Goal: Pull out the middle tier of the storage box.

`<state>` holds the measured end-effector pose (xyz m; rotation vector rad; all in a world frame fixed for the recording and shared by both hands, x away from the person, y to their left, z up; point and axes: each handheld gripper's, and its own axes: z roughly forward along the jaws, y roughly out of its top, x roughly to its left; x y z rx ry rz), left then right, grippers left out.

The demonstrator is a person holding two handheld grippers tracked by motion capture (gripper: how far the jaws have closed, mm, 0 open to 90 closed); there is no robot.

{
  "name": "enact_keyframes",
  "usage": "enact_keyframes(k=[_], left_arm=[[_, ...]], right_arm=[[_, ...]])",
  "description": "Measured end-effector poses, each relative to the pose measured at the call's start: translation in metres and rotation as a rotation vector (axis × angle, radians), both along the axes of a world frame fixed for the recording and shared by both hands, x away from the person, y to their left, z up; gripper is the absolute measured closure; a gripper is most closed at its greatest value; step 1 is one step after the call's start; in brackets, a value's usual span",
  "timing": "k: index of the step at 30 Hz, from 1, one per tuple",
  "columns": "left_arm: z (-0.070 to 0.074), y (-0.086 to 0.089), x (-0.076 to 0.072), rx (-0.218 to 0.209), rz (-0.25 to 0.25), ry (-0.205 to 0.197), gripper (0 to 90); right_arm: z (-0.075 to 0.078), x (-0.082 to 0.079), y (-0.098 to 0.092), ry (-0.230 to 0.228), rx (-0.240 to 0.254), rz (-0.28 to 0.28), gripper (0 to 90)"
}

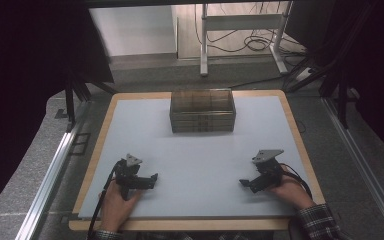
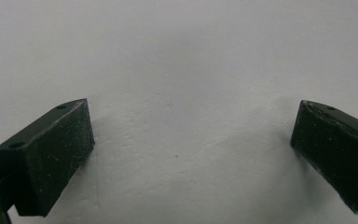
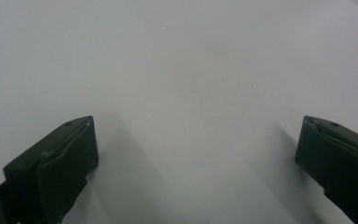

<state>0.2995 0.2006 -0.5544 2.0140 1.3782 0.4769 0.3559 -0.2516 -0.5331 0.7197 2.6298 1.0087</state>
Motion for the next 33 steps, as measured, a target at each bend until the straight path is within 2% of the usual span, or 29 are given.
enact_keyframes(k=[25,33], left_arm=[[0.0001,0.0002,0.0,0.003,-0.001,0.0,0.0],[0.0001,0.0002,0.0,0.003,-0.002,0.001,0.0]], right_arm=[[0.0022,0.0003,0.0016,0.005,-0.018,0.001,0.0],[0.007,-0.0019,0.0042,0.021,-0.041,0.011,6.4]])
